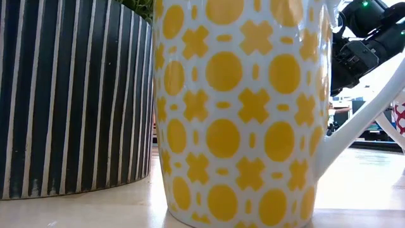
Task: Place coffee mugs
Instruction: Put the green mug on the shelf
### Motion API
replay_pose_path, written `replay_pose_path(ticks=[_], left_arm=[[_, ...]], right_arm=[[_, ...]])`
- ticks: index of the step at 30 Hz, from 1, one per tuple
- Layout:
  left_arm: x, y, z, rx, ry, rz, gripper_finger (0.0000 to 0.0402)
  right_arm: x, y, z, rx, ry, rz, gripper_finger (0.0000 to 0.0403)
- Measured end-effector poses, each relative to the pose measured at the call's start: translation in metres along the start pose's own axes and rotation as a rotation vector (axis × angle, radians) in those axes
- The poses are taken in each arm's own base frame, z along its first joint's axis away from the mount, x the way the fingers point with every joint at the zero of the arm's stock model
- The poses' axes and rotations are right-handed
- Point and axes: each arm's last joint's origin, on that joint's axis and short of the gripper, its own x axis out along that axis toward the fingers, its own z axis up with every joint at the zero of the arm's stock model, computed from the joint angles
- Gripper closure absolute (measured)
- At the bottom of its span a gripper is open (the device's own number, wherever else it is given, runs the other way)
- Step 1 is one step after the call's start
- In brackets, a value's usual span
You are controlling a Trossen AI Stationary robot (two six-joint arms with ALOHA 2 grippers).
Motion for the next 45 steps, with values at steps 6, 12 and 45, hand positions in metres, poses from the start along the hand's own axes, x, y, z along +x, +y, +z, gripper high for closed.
replay_pose_path(ticks=[6,12,45], left_arm=[[0.0000,0.0000,0.0000,0.000,0.000,0.000,0.0372],[0.0000,0.0000,-0.0001,0.018,0.001,0.001,0.0371],[-0.0001,0.0032,0.0007,0.027,-0.030,0.114,0.0300]], right_arm=[[0.0000,0.0001,0.0000,0.000,0.000,0.005,0.0256],[0.0000,0.0009,-0.0002,0.000,0.004,0.031,0.0256],[0.0000,0.0015,-0.0002,0.000,0.006,0.052,0.0256]])
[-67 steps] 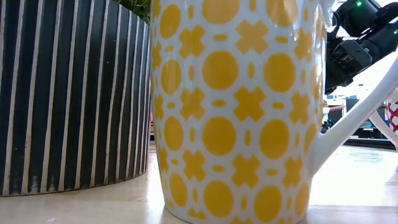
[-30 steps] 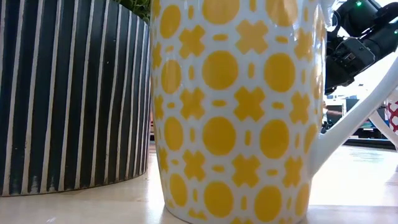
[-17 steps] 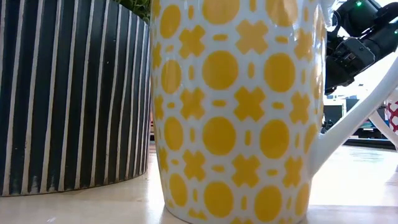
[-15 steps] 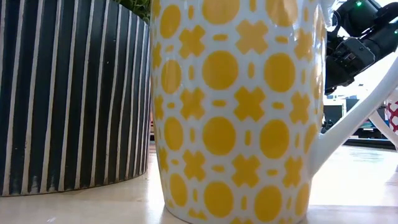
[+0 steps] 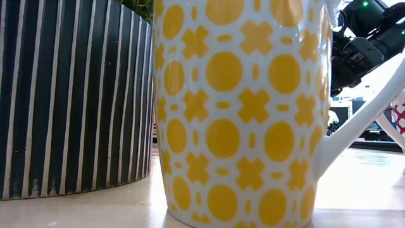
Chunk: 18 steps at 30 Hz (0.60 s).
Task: Place coffee mugs
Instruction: Put the green mug on the shelf, then put the yellow mug on the shelf
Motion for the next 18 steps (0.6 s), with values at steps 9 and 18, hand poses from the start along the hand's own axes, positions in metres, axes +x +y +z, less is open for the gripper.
replay_pose_path(ticks=[9,18], left_arm=[[0.0000,0.0015,0.0004,0.024,-0.013,0.052,0.0300],[-0.0017,0.0008,0.0004,0.027,0.002,0.008,0.0300]], right_arm=[[0.0000,0.0000,0.0001,0.000,0.000,0.001,0.0256],[0.0000,0.0000,0.0000,0.000,0.000,0.001,0.0256]])
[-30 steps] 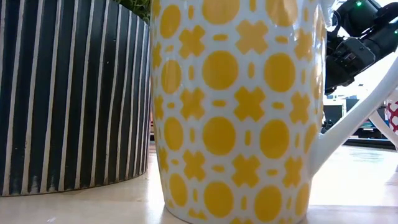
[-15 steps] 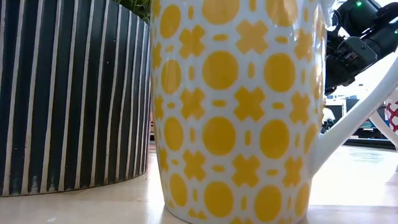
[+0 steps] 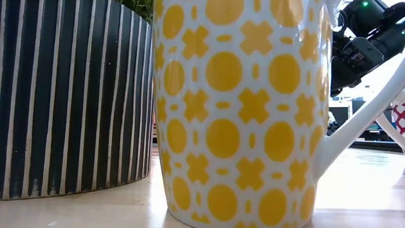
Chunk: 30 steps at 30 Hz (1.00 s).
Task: Place coffee mugs
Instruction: Put the yellow mug on the shelf
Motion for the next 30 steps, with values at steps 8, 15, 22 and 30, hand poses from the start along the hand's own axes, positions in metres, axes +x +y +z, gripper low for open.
replay_pose_path(ticks=[8,15,22,30], left_arm=[[-0.029,0.010,0.015,0.004,-0.036,0.005,0.0300],[-0.041,0.009,0.010,0.057,0.041,-0.079,0.0300],[-0.050,0.000,-0.003,0.095,0.165,-0.190,0.0300],[-0.068,-0.019,-0.008,0.104,0.205,-0.366,0.0300]], right_arm=[[0.000,0.000,-0.001,0.003,0.012,0.001,0.0256],[0.000,0.000,-0.003,0.020,0.033,0.003,0.0256],[0.000,0.000,-0.003,0.018,0.032,0.002,0.0256],[0.000,0.000,-0.003,0.018,0.031,0.001,0.0256]])
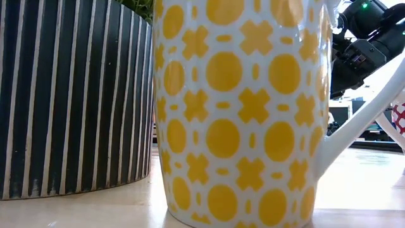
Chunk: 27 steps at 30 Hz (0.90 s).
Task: Place coffee mugs
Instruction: Put the yellow mug on the shelf
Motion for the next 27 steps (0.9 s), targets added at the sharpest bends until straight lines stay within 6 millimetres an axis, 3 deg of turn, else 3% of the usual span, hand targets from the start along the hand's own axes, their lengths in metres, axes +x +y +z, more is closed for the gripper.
replay_pose_path(ticks=[7,16,23,27], left_arm=[[-0.002,-0.028,-0.016,0.014,0.085,-0.072,0.0300],[-0.005,-0.065,-0.055,0.147,0.185,0.064,0.0300],[0.018,-0.089,-0.099,0.256,0.078,0.079,0.0300],[0.035,-0.085,-0.127,0.304,-0.044,0.045,0.0300]], right_arm=[[0.000,0.000,0.000,0.000,0.001,0.000,0.0256],[0.000,0.000,0.000,0.001,0.005,-0.001,0.0256],[0.000,0.000,0.000,0.000,0.003,-0.005,0.0256],[0.000,0.000,0.000,0.002,-0.006,-0.012,0.0256]])
